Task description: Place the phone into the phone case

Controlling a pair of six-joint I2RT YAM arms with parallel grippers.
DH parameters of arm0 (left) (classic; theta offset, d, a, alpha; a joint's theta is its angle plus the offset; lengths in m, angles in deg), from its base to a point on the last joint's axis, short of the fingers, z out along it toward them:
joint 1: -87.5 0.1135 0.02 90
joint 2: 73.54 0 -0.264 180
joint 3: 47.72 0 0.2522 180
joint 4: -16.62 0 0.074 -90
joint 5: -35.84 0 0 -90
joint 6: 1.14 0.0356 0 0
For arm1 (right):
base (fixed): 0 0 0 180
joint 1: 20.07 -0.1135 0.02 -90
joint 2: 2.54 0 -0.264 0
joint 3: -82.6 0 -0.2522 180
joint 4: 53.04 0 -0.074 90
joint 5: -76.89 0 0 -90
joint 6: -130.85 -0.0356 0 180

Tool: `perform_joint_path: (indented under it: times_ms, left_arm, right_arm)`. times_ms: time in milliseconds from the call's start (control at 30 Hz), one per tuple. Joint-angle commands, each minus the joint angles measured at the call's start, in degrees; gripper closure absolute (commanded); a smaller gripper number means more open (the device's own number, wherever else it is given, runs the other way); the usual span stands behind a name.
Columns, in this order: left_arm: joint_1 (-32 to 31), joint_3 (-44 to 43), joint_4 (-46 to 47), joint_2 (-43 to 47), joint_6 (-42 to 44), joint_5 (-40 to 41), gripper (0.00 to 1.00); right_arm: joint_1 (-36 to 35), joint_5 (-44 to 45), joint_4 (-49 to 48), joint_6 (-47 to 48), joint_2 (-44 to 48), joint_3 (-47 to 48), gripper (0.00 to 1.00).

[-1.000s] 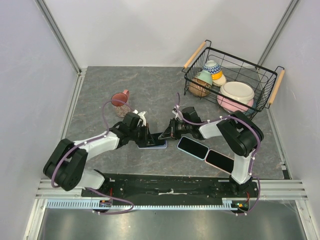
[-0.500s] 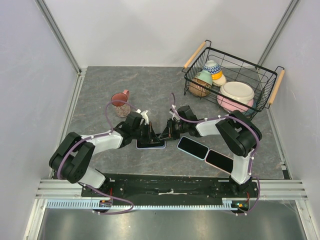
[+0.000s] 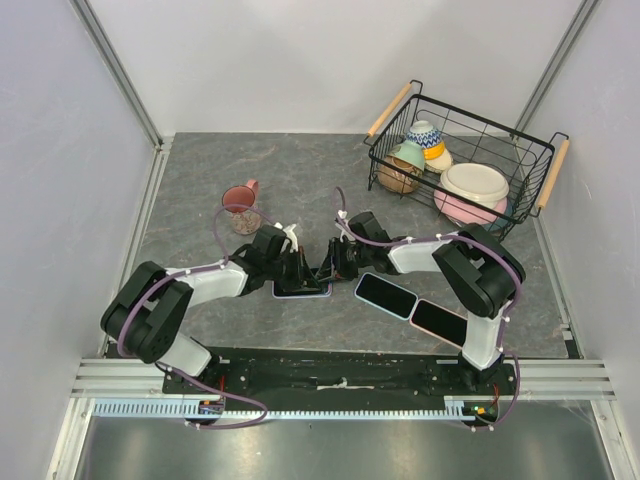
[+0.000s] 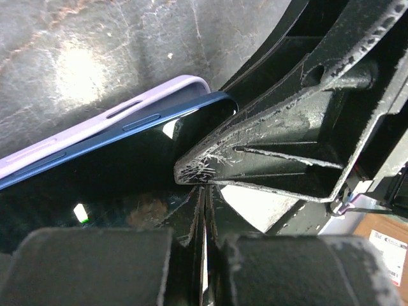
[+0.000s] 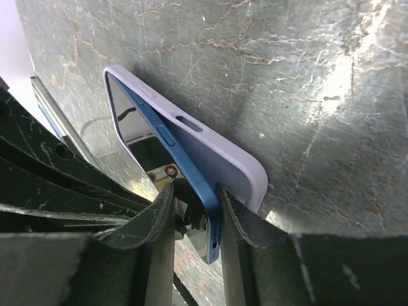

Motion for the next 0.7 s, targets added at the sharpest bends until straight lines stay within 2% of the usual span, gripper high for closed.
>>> perform_joint_path:
  times_ms: [0,167,400,667]
  left_arm:
    - [-0.1,2.5,-6.1,-5.2,0.2,8.1,0.98]
    - [1.0,2.7,-7.3,-5.5,0.1,8.4,0.98]
    - [5.8,5.0,-5.3,-6.2,-0.4,5.5,0.98]
    - [8.7,4.9,-5.3,-7.1,0.2,3.8,0.98]
  right_arm:
    - [-5.2,11.0,18.2,8.5,-4.1,-3.6,0.64]
    - [-5.2,11.2,18.5,9.1,-3.4,-4.5,0.6]
    - [-5.2,12.4,21.4,10.7,-3.2,-3.9,0.46]
    - [-5.2,13.2,25.5,12.8,-3.3,-2.4,0.38]
